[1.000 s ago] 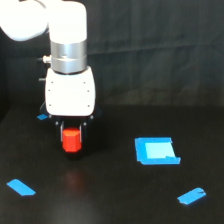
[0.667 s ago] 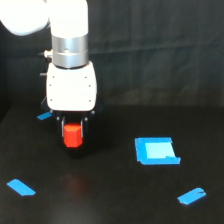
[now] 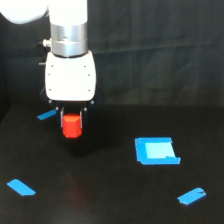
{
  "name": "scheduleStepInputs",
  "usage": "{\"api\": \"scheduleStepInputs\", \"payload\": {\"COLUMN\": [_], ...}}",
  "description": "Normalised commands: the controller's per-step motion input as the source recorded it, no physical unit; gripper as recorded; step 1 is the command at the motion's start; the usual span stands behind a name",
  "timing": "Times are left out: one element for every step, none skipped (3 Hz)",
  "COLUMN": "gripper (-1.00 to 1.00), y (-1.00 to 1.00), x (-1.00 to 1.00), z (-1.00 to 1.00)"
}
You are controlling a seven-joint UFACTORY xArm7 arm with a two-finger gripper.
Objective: Pick up the red object from the table
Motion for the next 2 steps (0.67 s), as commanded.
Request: {"api": "scheduleStepInputs", "payload": {"gripper": [-0.99, -1.0], "y": [0.07, 0.06], "x": [-0.04, 0.16], "z": [0.92, 0.62]}}
